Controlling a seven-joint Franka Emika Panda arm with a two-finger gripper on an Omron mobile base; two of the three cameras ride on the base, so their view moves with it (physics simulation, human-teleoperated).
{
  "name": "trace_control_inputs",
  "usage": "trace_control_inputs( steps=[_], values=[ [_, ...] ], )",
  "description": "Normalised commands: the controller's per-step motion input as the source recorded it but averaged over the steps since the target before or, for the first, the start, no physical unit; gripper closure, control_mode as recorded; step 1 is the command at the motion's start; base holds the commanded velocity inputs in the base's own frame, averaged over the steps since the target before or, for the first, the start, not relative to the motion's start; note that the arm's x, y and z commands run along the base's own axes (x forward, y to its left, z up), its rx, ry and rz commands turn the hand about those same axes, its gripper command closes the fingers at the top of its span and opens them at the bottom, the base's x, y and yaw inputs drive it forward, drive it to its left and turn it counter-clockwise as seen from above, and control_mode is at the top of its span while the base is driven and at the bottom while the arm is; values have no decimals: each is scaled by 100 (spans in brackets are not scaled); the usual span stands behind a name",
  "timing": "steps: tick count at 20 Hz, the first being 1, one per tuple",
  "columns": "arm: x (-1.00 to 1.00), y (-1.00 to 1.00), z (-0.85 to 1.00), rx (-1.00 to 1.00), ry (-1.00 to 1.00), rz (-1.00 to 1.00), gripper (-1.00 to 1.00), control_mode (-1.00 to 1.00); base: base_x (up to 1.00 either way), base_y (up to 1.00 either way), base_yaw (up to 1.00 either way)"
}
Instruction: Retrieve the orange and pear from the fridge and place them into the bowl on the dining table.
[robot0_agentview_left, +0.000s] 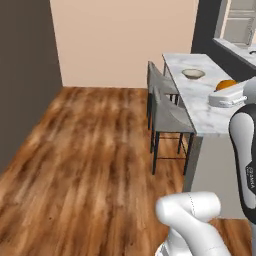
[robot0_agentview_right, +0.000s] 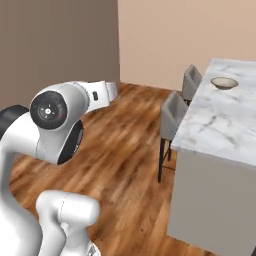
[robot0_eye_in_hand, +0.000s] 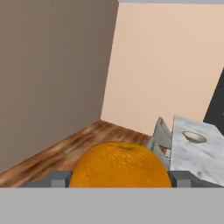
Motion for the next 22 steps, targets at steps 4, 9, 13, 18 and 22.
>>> trace_control_inputs(
  steps=[4, 9, 13, 18, 22],
  values=[
    [0, 0, 0, 0, 0, 0, 100, 100, 100, 100, -48],
    [0, 0, 0, 0, 0, 0, 100, 100, 100, 100, -45],
    [0, 0, 0, 0, 0, 0, 100, 100, 100, 100, -44],
    [0, 0, 0, 0, 0, 0, 100, 100, 100, 100, -44],
    [0, 0, 0, 0, 0, 0, 100, 100, 100, 90, -46]
  ],
)
